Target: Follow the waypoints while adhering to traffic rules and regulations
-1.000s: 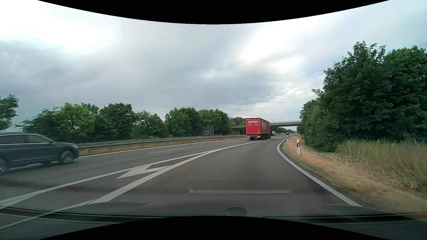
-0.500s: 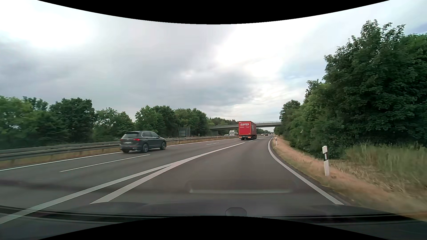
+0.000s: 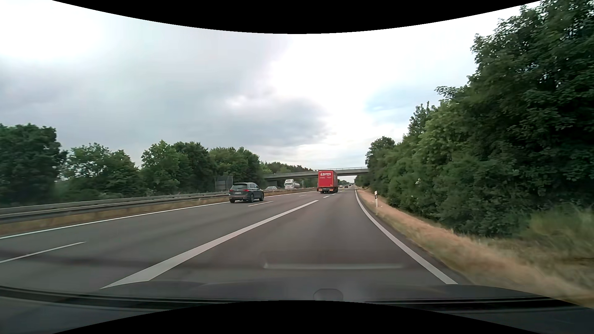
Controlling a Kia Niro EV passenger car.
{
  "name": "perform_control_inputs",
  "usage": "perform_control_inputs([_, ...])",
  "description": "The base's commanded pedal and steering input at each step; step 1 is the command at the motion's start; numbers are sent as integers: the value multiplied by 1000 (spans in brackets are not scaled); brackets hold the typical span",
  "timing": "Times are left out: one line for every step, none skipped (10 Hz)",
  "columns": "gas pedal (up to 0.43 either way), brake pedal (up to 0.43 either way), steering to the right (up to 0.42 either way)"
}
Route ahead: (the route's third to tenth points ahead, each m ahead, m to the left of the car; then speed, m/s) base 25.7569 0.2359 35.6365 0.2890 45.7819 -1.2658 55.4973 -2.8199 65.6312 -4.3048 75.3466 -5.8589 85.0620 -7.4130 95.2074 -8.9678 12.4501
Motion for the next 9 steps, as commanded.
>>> perform_control_inputs([339,0,45])
perform_control_inputs([350,0,43])
perform_control_inputs([350,0,38])
perform_control_inputs([350,0,41])
perform_control_inputs([350,0,50])
perform_control_inputs([350,0,47])
perform_control_inputs([358,0,39])
perform_control_inputs([370,0,33])
perform_control_inputs([378,0,29])
